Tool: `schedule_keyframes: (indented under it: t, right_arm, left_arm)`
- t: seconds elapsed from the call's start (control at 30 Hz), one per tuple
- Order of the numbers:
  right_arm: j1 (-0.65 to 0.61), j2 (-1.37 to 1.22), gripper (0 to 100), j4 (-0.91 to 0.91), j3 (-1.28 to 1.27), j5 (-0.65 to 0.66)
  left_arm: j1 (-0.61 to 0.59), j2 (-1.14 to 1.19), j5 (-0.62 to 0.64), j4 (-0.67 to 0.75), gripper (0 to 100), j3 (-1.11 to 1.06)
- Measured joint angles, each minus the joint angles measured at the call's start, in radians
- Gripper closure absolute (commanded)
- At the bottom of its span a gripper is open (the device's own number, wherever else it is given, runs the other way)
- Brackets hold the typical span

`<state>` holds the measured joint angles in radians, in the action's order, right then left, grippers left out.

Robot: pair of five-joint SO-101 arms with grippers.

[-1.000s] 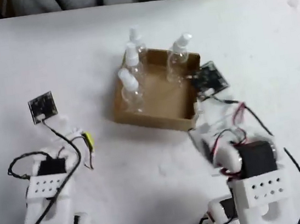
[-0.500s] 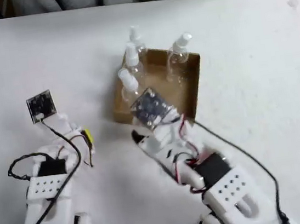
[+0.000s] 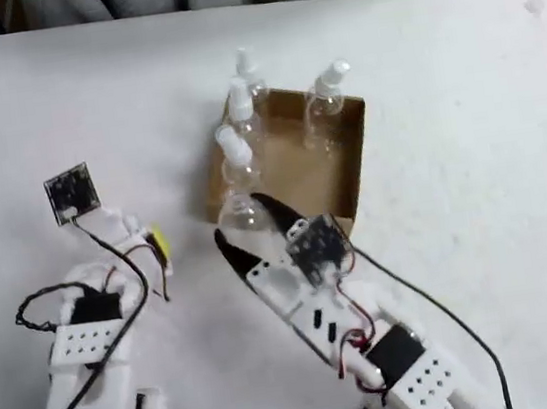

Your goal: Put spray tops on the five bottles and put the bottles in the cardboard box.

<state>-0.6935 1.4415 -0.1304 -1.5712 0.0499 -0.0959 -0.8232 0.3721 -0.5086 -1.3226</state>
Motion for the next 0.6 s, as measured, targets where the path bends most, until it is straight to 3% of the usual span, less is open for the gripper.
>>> schedule_keyframes:
  t: [0.2, 0.6]
  right_arm:
    - [-0.002, 0.19, 98.4, 0.043, -0.114, -0.002]
    - [-0.003, 0.342, 98.4, -0.175, -0.114, -0.002]
  left_arm:
    - [0.0, 0.0, 0.0, 0.193, 98, -0.087]
    - [-0.089, 0.0, 0.0, 0.546, 98, -0.123]
